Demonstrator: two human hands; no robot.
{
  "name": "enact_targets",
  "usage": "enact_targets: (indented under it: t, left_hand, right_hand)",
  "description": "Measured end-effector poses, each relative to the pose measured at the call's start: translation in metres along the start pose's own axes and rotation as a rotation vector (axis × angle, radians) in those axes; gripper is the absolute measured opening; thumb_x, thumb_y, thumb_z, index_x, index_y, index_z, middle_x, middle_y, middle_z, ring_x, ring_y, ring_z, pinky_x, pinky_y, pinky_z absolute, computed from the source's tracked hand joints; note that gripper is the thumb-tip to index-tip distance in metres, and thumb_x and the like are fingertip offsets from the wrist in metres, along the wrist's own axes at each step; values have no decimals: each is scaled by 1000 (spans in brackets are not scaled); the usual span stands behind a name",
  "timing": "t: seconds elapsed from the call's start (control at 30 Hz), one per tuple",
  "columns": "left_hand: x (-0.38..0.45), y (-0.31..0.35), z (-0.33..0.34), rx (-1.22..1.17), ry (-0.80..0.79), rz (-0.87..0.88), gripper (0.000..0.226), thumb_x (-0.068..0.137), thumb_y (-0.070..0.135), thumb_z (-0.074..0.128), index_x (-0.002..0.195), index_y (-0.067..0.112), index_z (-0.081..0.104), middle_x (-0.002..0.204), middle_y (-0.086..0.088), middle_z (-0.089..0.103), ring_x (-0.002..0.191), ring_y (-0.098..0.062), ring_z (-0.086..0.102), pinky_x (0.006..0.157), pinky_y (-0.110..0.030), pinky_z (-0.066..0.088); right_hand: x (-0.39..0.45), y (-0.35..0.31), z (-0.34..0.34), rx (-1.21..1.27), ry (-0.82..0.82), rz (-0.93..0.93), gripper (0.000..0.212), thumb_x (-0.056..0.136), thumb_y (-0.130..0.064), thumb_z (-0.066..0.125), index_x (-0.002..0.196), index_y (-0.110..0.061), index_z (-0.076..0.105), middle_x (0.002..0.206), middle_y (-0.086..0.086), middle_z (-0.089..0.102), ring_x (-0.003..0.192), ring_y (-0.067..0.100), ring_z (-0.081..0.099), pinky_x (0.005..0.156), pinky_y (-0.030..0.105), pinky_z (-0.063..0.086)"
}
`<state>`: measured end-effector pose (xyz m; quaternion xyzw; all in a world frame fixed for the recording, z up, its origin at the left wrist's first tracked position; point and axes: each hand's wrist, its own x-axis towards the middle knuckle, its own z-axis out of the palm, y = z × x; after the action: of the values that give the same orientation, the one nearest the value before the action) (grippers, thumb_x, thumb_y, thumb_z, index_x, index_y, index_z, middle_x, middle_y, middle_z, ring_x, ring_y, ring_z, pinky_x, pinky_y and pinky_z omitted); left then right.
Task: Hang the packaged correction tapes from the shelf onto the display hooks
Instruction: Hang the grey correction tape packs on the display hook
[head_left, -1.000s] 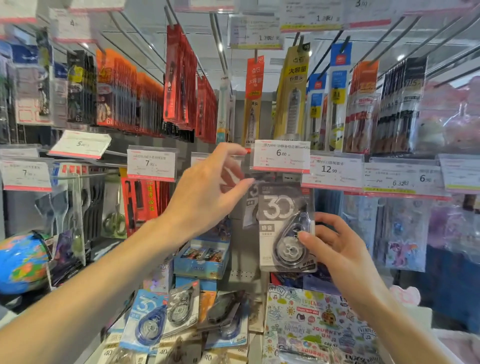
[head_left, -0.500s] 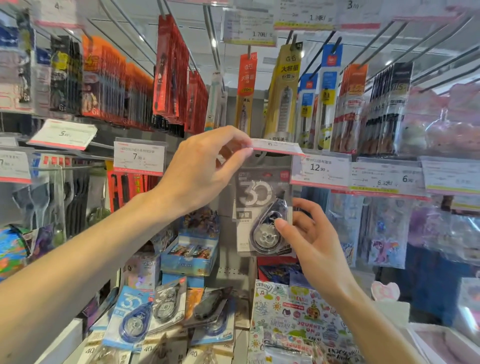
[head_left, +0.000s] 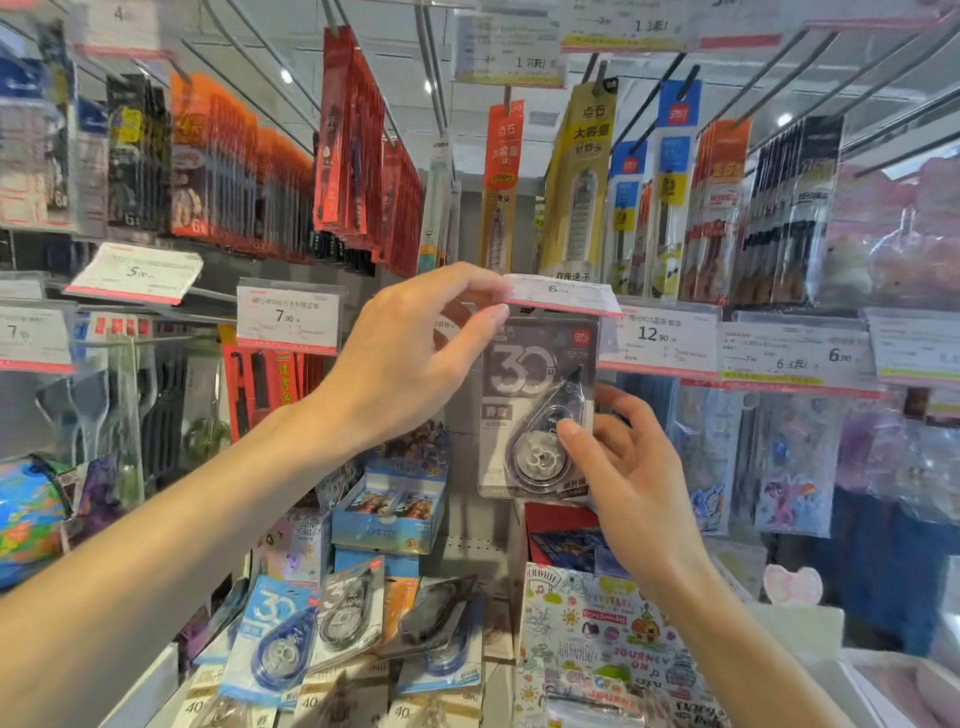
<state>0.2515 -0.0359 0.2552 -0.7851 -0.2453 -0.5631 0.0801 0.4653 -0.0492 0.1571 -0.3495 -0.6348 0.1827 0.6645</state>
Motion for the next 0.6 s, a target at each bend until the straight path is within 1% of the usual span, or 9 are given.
enact_targets:
  t: [0.13,0.2,0.3,0.4,0.47,0.5,0.57,0.6]
  left_hand:
    - [-3,-1,1,-18,-16,-20,21,102,26,62,121,22,70,100,25,69,91,-2,69,74,-14,53]
    - [-3,-2,2,-26,-18,-26,21,102,25,62,121,23,70,100,27,68,92,-2,69,71,-12,51]
    - [-5,-4,3,-49,-21,-37,22,102,24,61,122,24,70,101,30,66,92,-2,69,69,-8,47]
    - [-9,-6,5,-87,-38,-65,24,102,23,61,125,25,69,100,29,67,89,0,69,67,-7,47]
    - [-11,-7,7,-114,-54,-82,27,101,22,62,128,23,68,104,28,66,93,4,67,66,-6,47]
    - [-12,-8,8,-127,-61,-88,29,101,21,62,129,23,66,107,26,67,97,4,65,67,-7,48]
    - [-16,-11,10,-161,-54,-101,31,100,22,63,131,26,64,109,21,68,103,2,64,70,-10,51]
    - [-20,-15,12,-181,-39,-118,30,100,23,63,129,28,64,107,20,69,104,1,64,72,-14,54]
  right_hand:
    - [1,0,1,-20,0,6,38,99,-30,68,133,-32,51,108,-20,79,101,0,75,81,9,54]
    - [2,1,2,-33,4,10,38,98,-32,70,132,-32,53,108,-18,79,101,1,75,80,10,55]
    - [3,7,2,-43,23,14,33,98,-32,70,127,-37,55,107,-18,79,100,2,76,80,10,55]
    - [4,14,3,-65,53,40,37,98,-36,69,132,-34,54,107,-19,78,101,-1,75,80,9,55]
    - [6,16,4,-99,84,55,38,97,-40,69,131,-39,52,110,-12,77,102,-1,73,78,9,55]
    - [7,16,5,-126,101,53,38,97,-42,68,131,-43,50,112,-11,75,99,1,73,76,9,54]
    - [10,18,5,-163,118,45,39,98,-44,66,131,-49,47,114,-14,71,93,5,73,69,14,55]
    - [11,19,5,-175,114,44,39,98,-45,65,132,-51,46,114,-16,70,92,4,72,67,17,56]
